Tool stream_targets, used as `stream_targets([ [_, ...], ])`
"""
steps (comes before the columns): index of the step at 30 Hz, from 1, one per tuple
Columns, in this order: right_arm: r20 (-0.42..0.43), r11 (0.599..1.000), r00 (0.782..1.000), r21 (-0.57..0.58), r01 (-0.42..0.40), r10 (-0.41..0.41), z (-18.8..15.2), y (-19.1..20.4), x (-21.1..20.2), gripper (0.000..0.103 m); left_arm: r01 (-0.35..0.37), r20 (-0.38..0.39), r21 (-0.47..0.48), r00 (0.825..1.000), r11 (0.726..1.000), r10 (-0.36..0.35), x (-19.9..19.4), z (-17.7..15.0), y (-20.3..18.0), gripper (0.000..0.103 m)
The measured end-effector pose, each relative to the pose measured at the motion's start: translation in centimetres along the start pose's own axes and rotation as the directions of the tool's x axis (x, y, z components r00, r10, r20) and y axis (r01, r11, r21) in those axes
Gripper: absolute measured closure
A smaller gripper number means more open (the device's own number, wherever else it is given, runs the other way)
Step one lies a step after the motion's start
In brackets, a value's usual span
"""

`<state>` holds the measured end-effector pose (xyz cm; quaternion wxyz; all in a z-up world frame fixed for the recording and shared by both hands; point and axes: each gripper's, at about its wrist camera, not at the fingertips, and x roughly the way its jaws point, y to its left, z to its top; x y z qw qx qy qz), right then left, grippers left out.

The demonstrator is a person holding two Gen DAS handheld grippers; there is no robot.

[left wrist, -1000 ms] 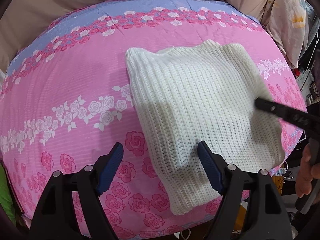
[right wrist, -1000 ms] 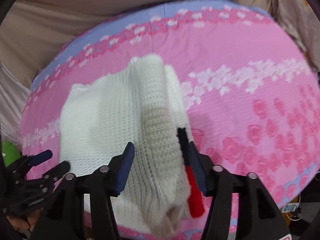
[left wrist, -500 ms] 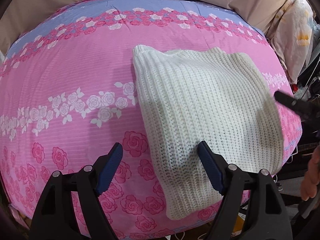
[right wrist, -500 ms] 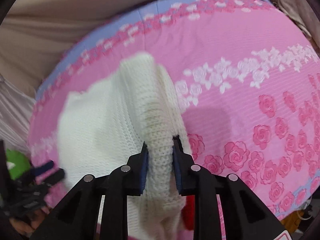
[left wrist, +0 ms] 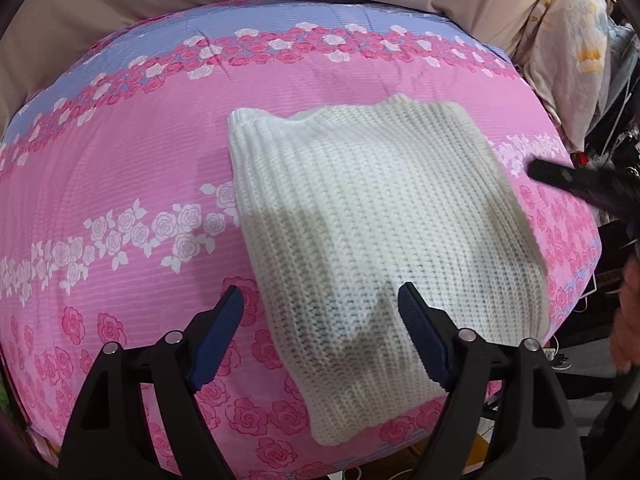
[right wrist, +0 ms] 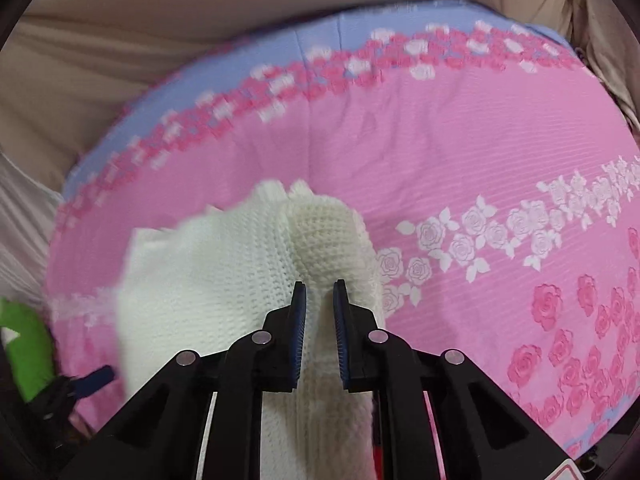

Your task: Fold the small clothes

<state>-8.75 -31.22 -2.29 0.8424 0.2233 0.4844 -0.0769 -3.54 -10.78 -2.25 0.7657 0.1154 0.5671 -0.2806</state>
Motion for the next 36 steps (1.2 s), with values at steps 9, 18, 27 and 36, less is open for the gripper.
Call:
stream_targets([
  [9,-0.066,0.994,0.994,0.079,-0.08,0.085,-10.1,-1.0,-3.9,0.09,0.022,-0.067,-0.03,0.997,0.999,-0.024,1.5,-1.6,-0.1,0.025],
  [18,-0.001,0.998,1.0,0.064,0.014,-0.014,-10.7,-1.6,-5.8,0.09,0.018,-0.08,-0.004,0.997,1.0,-0.018,1.7,-2.3,-1.2,0.024],
  [27,-0.129,0.997,0.992,0.075,0.027,-0.017,-10.3,-2.0,1.2,0.103,0.001,-0.067,0.018,0.998,1.0,0.0,1.5,-2.6,-1.8,0.024],
  [36,-0.028,0.998,1.0,0.063,0.008,-0.007,-8.6,0.1,-3.4,0.09,-0.019,-0.037,0.024,0.999,1.0,0.02,0.8,-2.4,-1.9,0.023],
])
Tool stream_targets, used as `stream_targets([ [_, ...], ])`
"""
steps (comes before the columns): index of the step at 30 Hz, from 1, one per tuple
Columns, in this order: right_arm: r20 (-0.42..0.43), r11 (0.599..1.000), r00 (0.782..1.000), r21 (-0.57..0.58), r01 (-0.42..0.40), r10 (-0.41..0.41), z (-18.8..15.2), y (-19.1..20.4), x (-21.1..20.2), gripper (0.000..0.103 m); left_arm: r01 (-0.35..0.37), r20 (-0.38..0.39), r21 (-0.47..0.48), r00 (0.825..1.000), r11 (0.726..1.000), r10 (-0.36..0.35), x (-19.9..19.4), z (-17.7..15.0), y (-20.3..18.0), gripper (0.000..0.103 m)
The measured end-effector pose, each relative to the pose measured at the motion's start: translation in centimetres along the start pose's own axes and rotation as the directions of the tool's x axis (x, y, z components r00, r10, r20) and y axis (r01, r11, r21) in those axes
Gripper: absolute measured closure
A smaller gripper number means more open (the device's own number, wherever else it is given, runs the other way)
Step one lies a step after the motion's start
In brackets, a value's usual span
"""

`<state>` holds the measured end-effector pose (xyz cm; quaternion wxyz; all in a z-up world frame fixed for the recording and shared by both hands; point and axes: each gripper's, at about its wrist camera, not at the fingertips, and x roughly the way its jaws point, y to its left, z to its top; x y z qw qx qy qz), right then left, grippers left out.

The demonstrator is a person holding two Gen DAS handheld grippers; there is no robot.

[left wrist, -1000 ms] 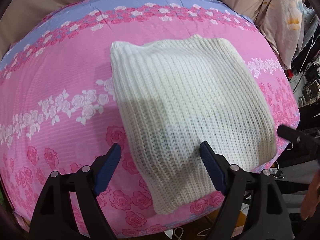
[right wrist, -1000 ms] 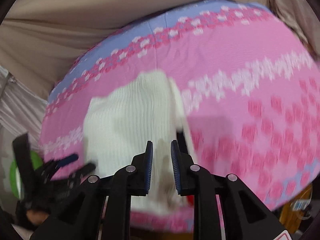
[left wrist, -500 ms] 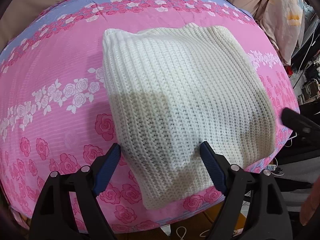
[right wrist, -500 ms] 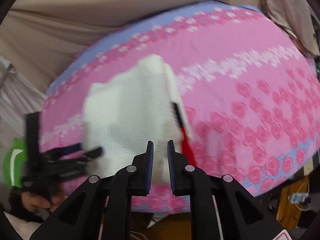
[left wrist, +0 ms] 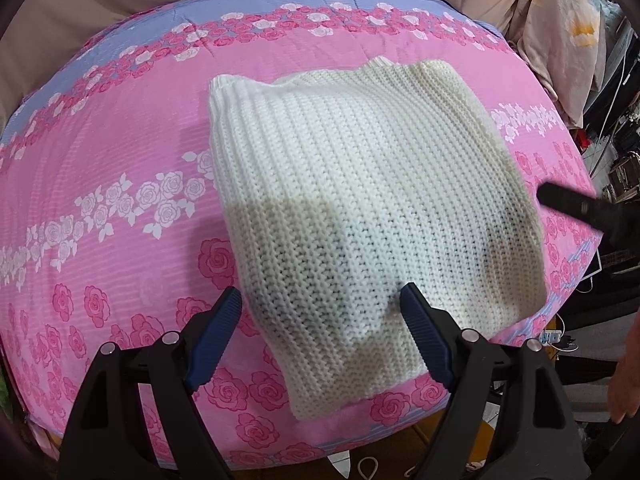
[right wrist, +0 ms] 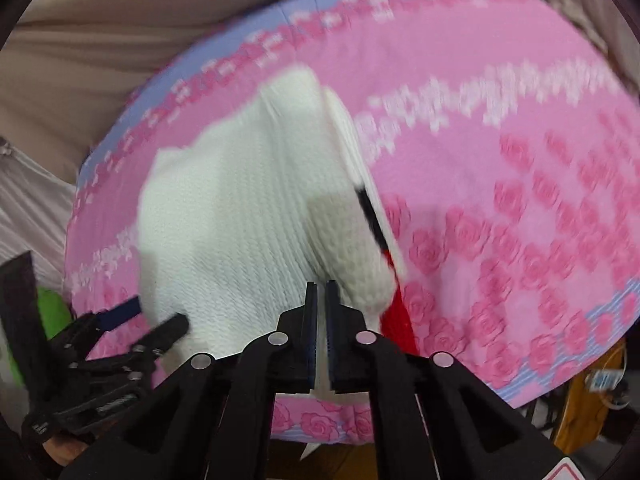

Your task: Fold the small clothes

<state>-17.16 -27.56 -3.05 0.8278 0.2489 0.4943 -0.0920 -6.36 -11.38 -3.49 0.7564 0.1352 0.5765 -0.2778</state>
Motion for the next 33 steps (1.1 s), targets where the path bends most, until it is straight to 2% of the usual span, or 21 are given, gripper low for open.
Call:
stream_targets([
  [2,0.042,1.0,0.999,-0.025,0.005,-0.004,0.9,0.4,-0.8,0.081,0.002,0.001,-0.002,1.0,1.0,-0.002,0.0,0.0,-0.1,0.022],
  [4,0.073,0.999,0.997,-0.035,0.018,-0.015,2.8,0.3,0.0,0.061,0.004,-0.002,-0.002,1.0,1.0,-0.004,0.1,0.0,-0.2,0.021],
  [6,0.078,0.999,0.997,-0.046,0.027,-0.023,4.9,0.3,1.9,0.035,0.006,-0.009,0.005,1.0,1.0,-0.006,0.2,0.1,-0.4,0.021],
  [7,0.039,0.998,0.999,-0.055,0.017,-0.015,5.8,0.3,3.7,0.033,0.004,-0.01,0.01,1.0,1.0,-0.004,0.2,0.0,-0.5,0.021],
  [8,-0.011,0.999,1.0,-0.052,0.008,-0.009,6.3,0.1,5.3,0.036,0.0,-0.007,0.016,1.0,1.0,0.0,0.1,0.0,-0.5,0.021],
  [9,-0.073,0.999,0.997,-0.031,-0.009,0.007,6.6,0.0,6.9,0.069,-0.007,0.002,0.025,1.0,1.0,0.007,-0.2,0.0,-0.5,0.021],
  [10,-0.1,0.999,0.995,-0.011,-0.03,0.029,6.7,0.0,7.3,0.085,-0.012,0.011,0.031,1.0,0.999,0.012,-0.4,-0.1,-0.5,0.021],
  [11,-0.067,0.999,0.997,-0.01,-0.05,0.049,6.9,0.3,6.4,0.085,-0.016,0.019,0.034,1.0,0.999,0.016,-0.6,-0.1,-0.4,0.02],
  [12,0.01,0.997,0.997,-0.029,-0.076,0.077,7.1,0.7,4.5,0.086,-0.016,0.021,0.032,1.0,0.999,0.015,-0.6,-0.1,-0.3,0.02],
  [14,0.064,0.997,0.995,-0.034,-0.072,0.074,7.2,0.5,3.1,0.087,-0.002,0.013,0.015,1.0,1.0,0.002,-0.3,-0.1,0.1,0.02],
  [16,0.005,1.0,1.0,-0.026,-0.011,0.011,7.1,-1.2,6.0,0.087,0.023,0.003,-0.019,1.0,1.0,-0.023,-0.1,0.0,0.4,0.02],
  [17,-0.061,0.998,0.997,-0.041,0.038,-0.041,6.6,-2.0,8.6,0.084,0.039,0.009,-0.036,0.999,0.999,-0.038,-0.2,0.0,0.6,0.02],
  [20,-0.033,0.999,0.999,-0.037,-0.004,0.002,6.4,-2.0,7.5,0.077,0.105,0.055,-0.122,0.994,0.987,-0.099,-0.8,0.6,1.9,0.014],
  [22,0.02,1.0,1.0,-0.022,-0.015,0.015,6.0,-1.8,5.0,0.062,0.143,0.062,-0.205,0.989,0.968,-0.133,-0.3,1.1,3.1,0.013],
  [24,0.061,1.0,0.998,-0.009,-0.001,0.001,5.1,-2.4,3.4,0.029,0.151,0.037,-0.282,0.988,0.947,-0.147,1.0,1.6,4.4,0.013],
  [25,0.06,1.0,0.998,0.0,-0.001,0.001,4.6,-2.8,3.3,0.026,0.154,0.027,-0.314,0.988,0.937,-0.153,1.7,1.8,5.0,0.013],
  [27,-0.004,0.999,0.999,0.024,-0.036,0.036,3.7,-3.8,4.5,0.026,0.186,-0.001,-0.367,0.98,0.912,-0.2,3.6,2.0,6.0,0.013],
  [29,-0.09,0.993,0.992,0.074,-0.087,0.094,2.7,-4.4,6.9,0.026,0.239,-0.013,-0.421,0.963,0.875,-0.27,5.2,2.1,6.7,0.008],
  [31,-0.122,0.977,0.976,0.139,-0.16,0.178,2.1,-5.3,8.5,0.024,0.292,-0.019,-0.45,0.942,0.844,-0.335,6.1,2.1,6.7,0.008],
  [32,-0.121,0.967,0.971,0.174,-0.185,0.207,1.6,-5.6,8.9,0.018,0.3,-0.018,-0.457,0.938,0.837,-0.346,6.2,2.0,6.5,0.009],
  [33,-0.098,0.96,0.969,0.191,-0.203,0.225,1.4,-5.7,8.9,0.015,0.318,-0.012,-0.446,0.933,0.837,-0.361,6.2,2.2,6.1,0.021],
])
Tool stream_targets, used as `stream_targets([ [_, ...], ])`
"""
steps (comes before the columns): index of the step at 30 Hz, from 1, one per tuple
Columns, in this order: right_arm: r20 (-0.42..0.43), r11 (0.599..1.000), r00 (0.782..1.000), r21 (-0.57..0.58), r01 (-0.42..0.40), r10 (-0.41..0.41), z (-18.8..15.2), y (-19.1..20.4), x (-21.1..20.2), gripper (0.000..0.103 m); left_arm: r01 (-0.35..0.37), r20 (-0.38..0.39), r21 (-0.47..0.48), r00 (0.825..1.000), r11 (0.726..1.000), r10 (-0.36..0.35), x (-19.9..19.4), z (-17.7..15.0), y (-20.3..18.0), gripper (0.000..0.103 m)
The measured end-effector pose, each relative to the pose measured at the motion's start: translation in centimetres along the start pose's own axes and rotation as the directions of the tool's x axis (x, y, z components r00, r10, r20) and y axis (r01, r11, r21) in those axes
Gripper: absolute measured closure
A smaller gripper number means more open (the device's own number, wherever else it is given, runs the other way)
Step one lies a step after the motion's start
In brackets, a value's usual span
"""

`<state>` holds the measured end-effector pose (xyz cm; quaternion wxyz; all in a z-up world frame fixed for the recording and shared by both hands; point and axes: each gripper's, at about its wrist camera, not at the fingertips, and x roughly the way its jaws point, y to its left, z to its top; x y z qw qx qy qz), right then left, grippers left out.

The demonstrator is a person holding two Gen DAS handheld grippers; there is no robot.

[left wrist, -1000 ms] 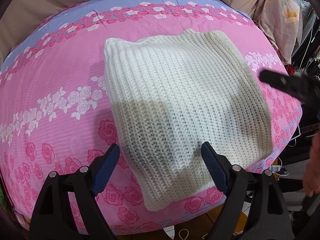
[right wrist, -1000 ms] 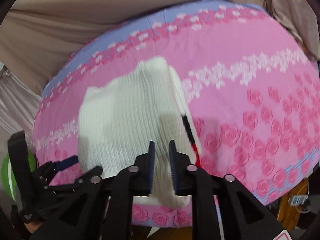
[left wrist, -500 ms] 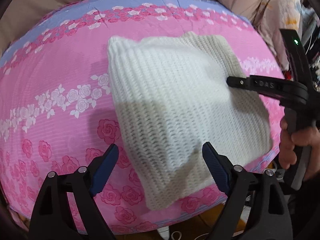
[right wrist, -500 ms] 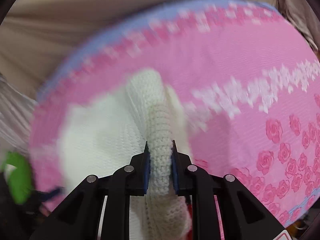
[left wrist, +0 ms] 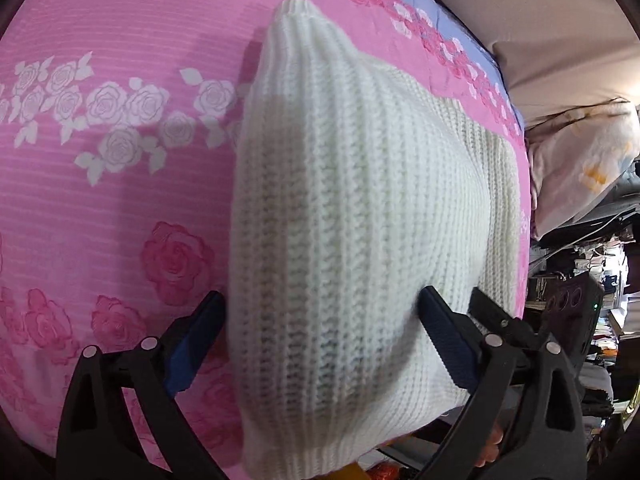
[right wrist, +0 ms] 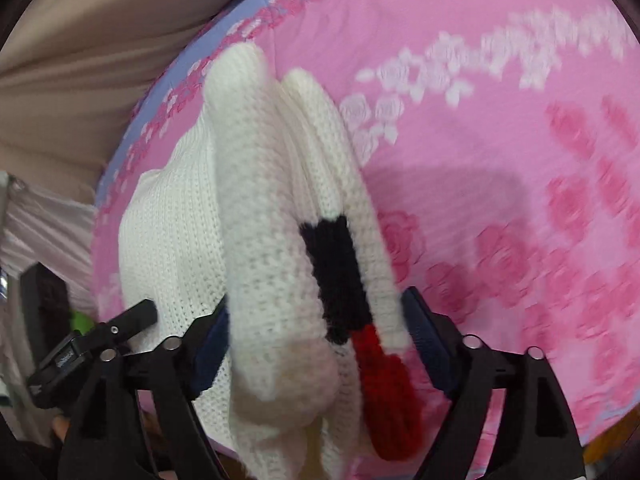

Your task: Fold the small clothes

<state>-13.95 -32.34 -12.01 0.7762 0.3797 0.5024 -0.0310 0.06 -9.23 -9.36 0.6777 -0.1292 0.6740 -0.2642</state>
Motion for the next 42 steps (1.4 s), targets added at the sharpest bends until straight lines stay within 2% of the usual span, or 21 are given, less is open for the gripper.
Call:
stream_targets([
  [2,0.005,1.0,1.0,-0.019,0.0,0.0,-0.1,0.4,0.1,0.019,-0.009,-0.008,0.054,1.0,0.999,0.009,-0.3,0.2,-1.6,0.037],
  [3,0.001,0.999,1.0,-0.031,-0.008,0.008,-0.1,0.8,0.2,0.039,-0.007,-0.003,0.077,1.0,0.997,0.008,-0.7,0.3,-2.4,0.049],
  [4,-0.012,0.999,0.999,-0.028,-0.032,0.032,0.0,1.1,0.3,0.048,0.007,0.003,0.104,1.0,0.995,-0.007,-1.5,0.5,-3.5,0.054],
  [6,0.01,0.999,1.0,-0.042,-0.028,0.028,0.3,2.2,-1.0,0.064,0.06,0.025,0.145,0.998,0.988,-0.064,-3.5,1.0,-5.5,0.055],
  [9,0.111,0.993,0.992,-0.107,-0.046,0.058,0.9,4.6,-5.5,0.069,0.115,0.076,0.216,0.988,0.97,-0.135,-6.2,1.6,-8.6,0.055],
  [11,0.188,0.99,0.979,-0.133,-0.047,0.072,1.1,5.7,-8.5,0.069,0.132,0.094,0.249,0.983,0.96,-0.159,-6.8,2.1,-9.9,0.054],
  [13,0.253,0.987,0.965,-0.16,-0.033,0.073,1.4,6.3,-10.8,0.069,0.095,0.116,0.276,0.985,0.957,-0.131,-5.9,2.5,-10.2,0.043],
  [15,0.267,0.987,0.962,-0.163,-0.016,0.06,1.8,5.1,-11.1,0.066,-0.024,0.133,0.284,0.991,0.959,-0.014,-2.9,2.8,-10.1,0.039],
  [16,0.24,0.989,0.97,-0.145,-0.009,0.044,2.1,3.7,-10.0,0.061,-0.086,0.133,0.287,0.99,0.954,0.05,-1.5,2.8,-9.6,0.038],
  [17,0.208,0.993,0.978,-0.119,-0.001,0.026,2.2,2.5,-8.5,0.054,-0.173,0.126,0.289,0.982,0.942,0.142,0.1,2.5,-8.8,0.038],
  [18,0.162,0.997,0.986,-0.064,0.04,-0.029,2.3,0.5,-6.3,0.053,-0.213,0.132,0.287,0.974,0.934,0.182,0.9,2.4,-8.4,0.031],
  [19,0.13,0.997,0.989,-0.026,0.079,-0.075,2.7,-0.7,-4.8,0.053,-0.203,0.137,0.28,0.976,0.938,0.171,1.3,2.4,-8.2,0.022],
  [20,0.097,0.994,0.989,0.006,0.108,-0.108,2.6,-1.8,-3.7,0.053,-0.184,0.135,0.267,0.979,0.946,0.153,1.5,2.3,-8.0,0.02],
  [21,0.101,0.998,0.993,0.028,0.054,-0.057,2.5,-2.3,-3.5,0.046,-0.177,0.129,0.251,0.98,0.952,0.148,1.7,2.3,-8.0,0.016],
  [22,0.118,0.999,0.992,0.04,0.028,-0.033,2.2,-2.4,-3.8,0.045,-0.176,0.123,0.243,0.981,0.954,0.149,2.1,2.3,-8.0,0.014],
  [30,0.097,1.0,0.995,0.018,0.023,-0.025,2.8,-2.0,-1.6,0.024,-0.228,0.112,0.247,0.972,0.942,0.206,4.1,3.5,-9.3,0.005],
  [38,0.131,1.0,0.991,0.007,0.009,-0.01,2.7,-1.8,-1.0,0.016,-0.178,0.064,0.197,0.984,0.964,0.168,5.2,4.6,-8.7,0.005],
  [39,0.132,1.0,0.991,0.015,0.005,-0.007,2.8,-1.8,-1.0,0.016,-0.171,0.044,0.201,0.985,0.964,0.165,5.2,4.7,-8.9,0.008],
  [40,0.131,1.0,0.991,0.022,0.002,-0.005,2.9,-1.8,-0.9,0.017,-0.167,0.036,0.214,0.986,0.962,0.163,4.8,4.7,-9.3,0.022],
  [41,0.125,0.999,0.992,0.029,-0.015,0.011,2.8,-1.9,-1.0,0.025,-0.166,0.038,0.227,0.986,0.96,0.162,4.2,4.6,-9.7,0.029],
  [42,0.111,0.998,0.993,0.047,-0.051,0.046,3.3,-1.6,-0.6,0.041,-0.162,0.035,0.255,0.987,0.953,0.158,3.0,4.4,-10.4,0.045],
])
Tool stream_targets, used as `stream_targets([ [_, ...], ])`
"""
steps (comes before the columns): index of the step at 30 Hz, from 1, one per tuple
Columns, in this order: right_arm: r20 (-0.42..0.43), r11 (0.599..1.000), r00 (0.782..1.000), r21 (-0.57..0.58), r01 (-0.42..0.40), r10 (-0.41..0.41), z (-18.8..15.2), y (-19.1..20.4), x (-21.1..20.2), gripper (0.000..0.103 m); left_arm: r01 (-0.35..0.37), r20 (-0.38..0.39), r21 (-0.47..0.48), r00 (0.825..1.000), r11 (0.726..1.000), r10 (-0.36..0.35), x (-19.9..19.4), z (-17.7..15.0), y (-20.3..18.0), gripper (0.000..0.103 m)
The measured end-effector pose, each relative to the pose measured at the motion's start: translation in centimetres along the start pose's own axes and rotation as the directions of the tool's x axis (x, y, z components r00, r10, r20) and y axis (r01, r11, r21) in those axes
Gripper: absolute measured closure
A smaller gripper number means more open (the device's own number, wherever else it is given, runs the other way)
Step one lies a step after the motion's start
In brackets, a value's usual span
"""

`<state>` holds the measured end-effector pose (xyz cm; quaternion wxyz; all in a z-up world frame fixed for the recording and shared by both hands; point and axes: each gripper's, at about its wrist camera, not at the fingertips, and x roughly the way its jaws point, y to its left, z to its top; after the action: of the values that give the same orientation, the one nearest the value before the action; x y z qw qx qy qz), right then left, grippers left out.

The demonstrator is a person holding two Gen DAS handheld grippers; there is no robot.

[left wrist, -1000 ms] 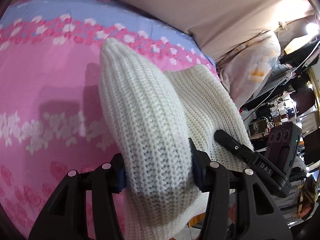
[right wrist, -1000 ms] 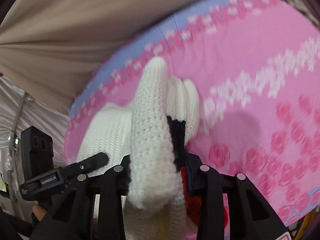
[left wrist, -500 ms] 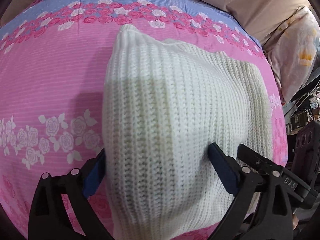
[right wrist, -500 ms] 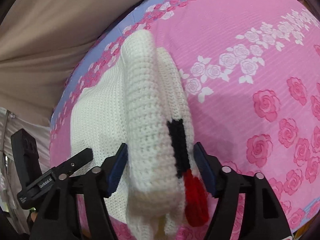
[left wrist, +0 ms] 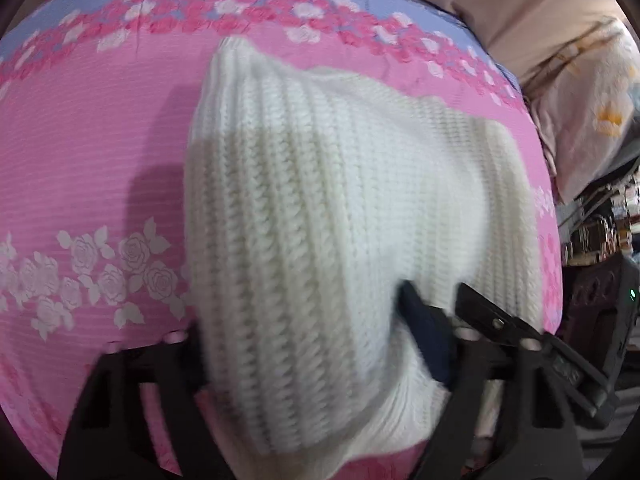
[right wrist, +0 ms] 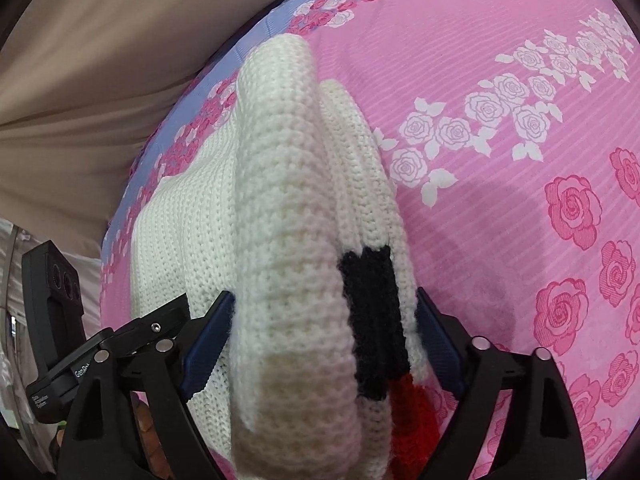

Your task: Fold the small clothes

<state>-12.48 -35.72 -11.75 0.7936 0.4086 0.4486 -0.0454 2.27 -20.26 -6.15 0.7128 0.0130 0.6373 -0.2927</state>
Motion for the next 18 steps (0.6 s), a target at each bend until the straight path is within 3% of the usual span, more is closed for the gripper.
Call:
stream_targets([
  [1,-0.005,0.999,1.0,0.03,-0.027,0.027,0.5,0.1,0.1,0.046,0.013,-0.004,0.019,1.0,1.0,-0.013,-1.0,0.0,-0.4,0.053],
  [3,-0.018,0.995,0.999,0.083,-0.046,0.048,0.5,0.4,-0.9,0.061,0.098,-0.016,0.028,0.995,0.995,-0.098,-3.7,-0.1,-1.0,0.056],
  [6,-0.007,0.984,0.992,0.126,-0.123,0.125,0.3,1.7,-4.1,0.064,0.202,-0.03,0.026,0.979,0.979,-0.201,-8.3,-0.4,-1.7,0.057],
  [10,0.059,0.988,0.987,0.043,-0.15,0.147,-1.1,5.3,-11.2,0.064,0.329,0.029,0.102,0.942,0.939,-0.333,-16.0,-1.8,-3.5,0.056],
  [14,0.221,0.976,0.955,-0.14,-0.168,0.196,-3.1,10.2,-20.3,0.064,0.367,0.171,0.284,0.89,0.886,-0.423,-25.4,-2.8,-6.2,0.056],
  [16,0.315,0.957,0.919,-0.242,-0.163,0.236,-3.7,13.3,-24.9,0.064,0.349,0.269,0.377,0.845,0.858,-0.462,-30.8,-3.1,-7.1,0.056],
  [17,0.354,0.944,0.897,-0.285,-0.165,0.264,-3.9,14.8,-26.7,0.064,0.327,0.327,0.425,0.814,0.844,-0.48,-34.0,-3.3,-7.4,0.055],
  [18,0.401,0.926,0.865,-0.338,-0.167,0.302,-3.9,16.7,-28.7,0.064,0.309,0.365,0.458,0.79,0.834,-0.493,-36.3,-3.5,-7.4,0.055],
])
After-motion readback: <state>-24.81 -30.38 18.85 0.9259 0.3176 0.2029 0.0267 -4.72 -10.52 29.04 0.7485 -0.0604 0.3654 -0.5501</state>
